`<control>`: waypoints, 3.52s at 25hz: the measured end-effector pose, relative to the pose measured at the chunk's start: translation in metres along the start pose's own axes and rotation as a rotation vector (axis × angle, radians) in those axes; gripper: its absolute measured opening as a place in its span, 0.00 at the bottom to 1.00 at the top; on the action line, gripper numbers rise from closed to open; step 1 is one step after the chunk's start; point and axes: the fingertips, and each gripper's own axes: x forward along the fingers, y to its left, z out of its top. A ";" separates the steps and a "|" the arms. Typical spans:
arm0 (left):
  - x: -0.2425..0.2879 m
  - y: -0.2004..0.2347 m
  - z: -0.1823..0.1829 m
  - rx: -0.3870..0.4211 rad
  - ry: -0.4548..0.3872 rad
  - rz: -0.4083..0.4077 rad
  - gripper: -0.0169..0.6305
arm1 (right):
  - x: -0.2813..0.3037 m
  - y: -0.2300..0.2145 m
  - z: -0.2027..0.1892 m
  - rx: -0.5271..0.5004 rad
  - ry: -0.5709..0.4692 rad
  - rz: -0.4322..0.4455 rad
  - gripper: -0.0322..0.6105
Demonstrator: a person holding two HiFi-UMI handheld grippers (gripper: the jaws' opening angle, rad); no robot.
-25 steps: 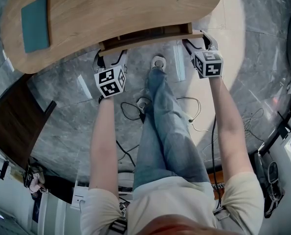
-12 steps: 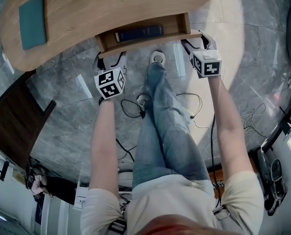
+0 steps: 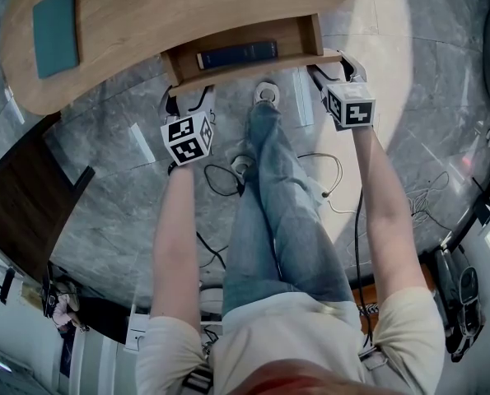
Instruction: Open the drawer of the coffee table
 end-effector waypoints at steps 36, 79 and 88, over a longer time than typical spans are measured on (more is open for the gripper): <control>0.013 -0.003 -0.013 0.213 0.090 -0.081 0.65 | 0.011 0.000 -0.019 -0.090 0.079 0.046 0.58; -0.022 -0.018 -0.072 0.199 0.137 -0.101 0.64 | -0.021 0.017 -0.080 -0.058 0.127 0.038 0.58; -0.021 -0.018 -0.093 0.199 0.168 -0.102 0.64 | -0.019 0.020 -0.102 -0.051 0.156 0.029 0.58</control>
